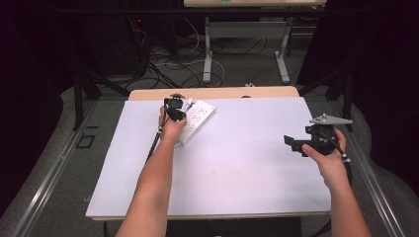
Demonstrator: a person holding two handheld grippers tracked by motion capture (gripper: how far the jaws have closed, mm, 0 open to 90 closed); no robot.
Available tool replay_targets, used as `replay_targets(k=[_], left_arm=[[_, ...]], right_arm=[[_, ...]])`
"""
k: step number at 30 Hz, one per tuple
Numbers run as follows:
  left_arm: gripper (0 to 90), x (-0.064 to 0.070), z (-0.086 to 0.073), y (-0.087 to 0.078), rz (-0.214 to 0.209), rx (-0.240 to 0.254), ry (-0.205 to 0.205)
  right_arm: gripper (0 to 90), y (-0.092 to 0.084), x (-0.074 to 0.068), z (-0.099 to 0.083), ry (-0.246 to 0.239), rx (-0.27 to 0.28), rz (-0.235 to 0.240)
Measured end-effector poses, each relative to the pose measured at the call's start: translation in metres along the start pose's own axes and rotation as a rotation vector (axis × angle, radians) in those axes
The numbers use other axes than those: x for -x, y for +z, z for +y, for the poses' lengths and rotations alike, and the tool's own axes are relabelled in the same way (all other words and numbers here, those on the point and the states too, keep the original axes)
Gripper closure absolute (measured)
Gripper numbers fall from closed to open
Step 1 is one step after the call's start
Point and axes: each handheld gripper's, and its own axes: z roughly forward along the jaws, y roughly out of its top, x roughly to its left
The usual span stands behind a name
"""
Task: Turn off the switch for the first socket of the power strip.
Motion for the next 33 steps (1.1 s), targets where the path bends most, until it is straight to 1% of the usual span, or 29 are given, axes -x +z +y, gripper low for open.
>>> replay_targets(k=[4,5,10,12,13,14,15,17,18,20,23,24,28,29,30,33], left_arm=[[90.0,-0.001,0.0002,-0.0002,-0.003,-0.002,0.002],[90.0,-0.0008,0.0001,0.0,-0.007,0.0,-0.003],[90.0,-0.0004,0.0004,-0.0001,-0.002,-0.003,-0.003],[90.0,0.0004,0.0,0.0,0.003,0.0,-0.002],[90.0,0.0005,-0.0001,0.0001,0.006,0.003,0.005],[90.0,0.0017,-0.0004,-0.0002,0.01,0.0,-0.001],[90.0,0.0019,-0.0005,-0.0002,0.012,0.001,0.006],[90.0,0.0014,-0.0005,-0.0005,0.009,0.0,0.012],[90.0,0.0017,-0.0006,-0.0008,0.011,-0.004,0.004],[89.5,0.002,-0.0007,-0.0006,0.011,0.0,0.005],[88.7,0.0025,-0.0009,-0.0008,0.007,0.0,0.005],[88.8,0.0026,-0.0008,-0.0008,0.008,0.0,0.009],[89.3,0.0038,-0.0009,-0.0013,0.003,-0.005,0.001],[89.3,0.0036,-0.0007,-0.0019,0.008,-0.01,0.007],[89.3,0.0039,-0.0008,-0.0022,0.004,-0.01,0.003],[89.1,0.0029,-0.0004,-0.0052,0.007,-0.018,0.013]], right_arm=[[10.0,0.001,-0.0004,0.0003,0.003,0.005,-0.001],[10.0,0.001,-0.0004,0.0003,0.003,0.005,-0.001],[10.0,0.0024,0.0001,0.0001,0.008,0.005,0.002],[10.0,0.0019,0.0005,0.0011,0.001,0.005,-0.002],[10.0,0.0015,0.0002,0.0016,0.001,0.004,0.003],[10.0,0.0015,0.0002,0.0016,0.001,0.004,0.003],[10.0,0.0016,-0.0003,0.002,0.001,0.003,0.005],[10.0,0.0025,-0.0016,0.0017,0.001,0.002,0.006],[10.0,0.0031,-0.0018,0.0015,-0.003,0.006,0.005],[10.0,0.0036,-0.0028,0.0014,0.003,0.011,0.009],[10.0,0.0027,-0.0022,0.0016,-0.004,0.011,0.003],[10.0,0.0025,-0.0013,0.0014,-0.003,0.009,0.01],[10.0,0.0028,-0.0001,0.0005,0.002,0.005,0.006],[10.0,0.0028,0.0008,-0.0001,-0.001,0.0,0.005],[10.0,0.0028,0.0008,-0.0001,-0.001,0.0,0.005],[10.0,0.0028,0.001,-0.0005,0.003,-0.001,0.005]])
